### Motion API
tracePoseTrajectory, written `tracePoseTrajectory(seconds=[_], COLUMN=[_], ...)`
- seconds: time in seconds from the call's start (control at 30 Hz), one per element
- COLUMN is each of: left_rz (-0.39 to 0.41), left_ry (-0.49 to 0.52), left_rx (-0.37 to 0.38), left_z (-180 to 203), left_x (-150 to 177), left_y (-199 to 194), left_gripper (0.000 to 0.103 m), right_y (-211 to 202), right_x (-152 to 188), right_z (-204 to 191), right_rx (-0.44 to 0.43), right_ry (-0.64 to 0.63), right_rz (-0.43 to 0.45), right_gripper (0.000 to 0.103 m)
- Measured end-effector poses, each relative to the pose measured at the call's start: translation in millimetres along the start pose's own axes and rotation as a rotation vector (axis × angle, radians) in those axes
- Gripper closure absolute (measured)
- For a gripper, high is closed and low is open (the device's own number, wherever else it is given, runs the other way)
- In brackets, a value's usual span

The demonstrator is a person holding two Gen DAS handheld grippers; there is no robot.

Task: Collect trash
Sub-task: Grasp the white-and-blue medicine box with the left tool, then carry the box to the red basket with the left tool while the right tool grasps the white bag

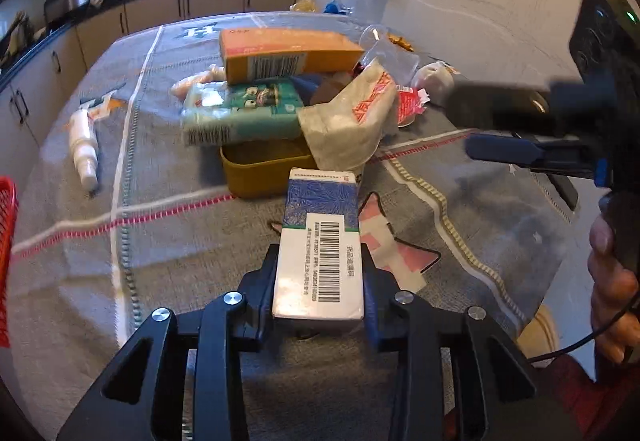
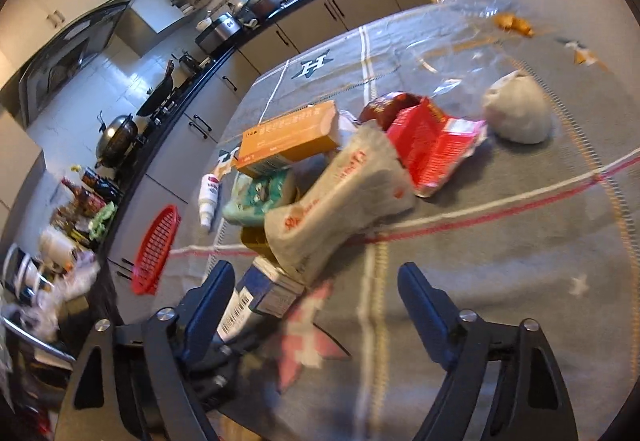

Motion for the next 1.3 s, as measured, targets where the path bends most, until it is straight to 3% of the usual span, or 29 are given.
tracePoseTrajectory(seconds=[0.17,0.27,0.5,0.6,1.0,1.3], left_rz=[0.03,0.05,0.079,0.088,0.144,0.195], left_ry=[-0.004,-0.01,-0.034,-0.039,-0.051,-0.089], left_rx=[-0.017,-0.032,-0.05,-0.059,-0.111,-0.212], left_z=[-3,-6,-18,-21,-27,-53], left_x=[4,6,7,9,-1,-9], left_y=[-12,-21,-36,-40,-60,-80], left_gripper=[0.069,0.069,0.069,0.069,0.069,0.069], right_y=[28,44,74,65,6,-3], right_x=[-9,-12,-12,-11,-1,3], right_z=[0,3,2,1,-24,-76], right_rx=[0.032,0.056,0.067,0.048,0.001,-0.115], right_ry=[0.082,0.138,0.159,0.135,-0.055,-0.202], right_rz=[-0.032,-0.047,-0.076,-0.054,0.05,0.054], right_gripper=[0.018,0.024,0.061,0.069,0.071,0.071])
Point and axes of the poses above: each gripper's, at about its wrist camera, not at the fingertips, and y roughly the way its jaws point, z to its right, x to its underside, the point moved 2 cm from there along y, roughly the way its jaws point, and after that the axes turned 14 degrees about z, right-handed, at the moved point
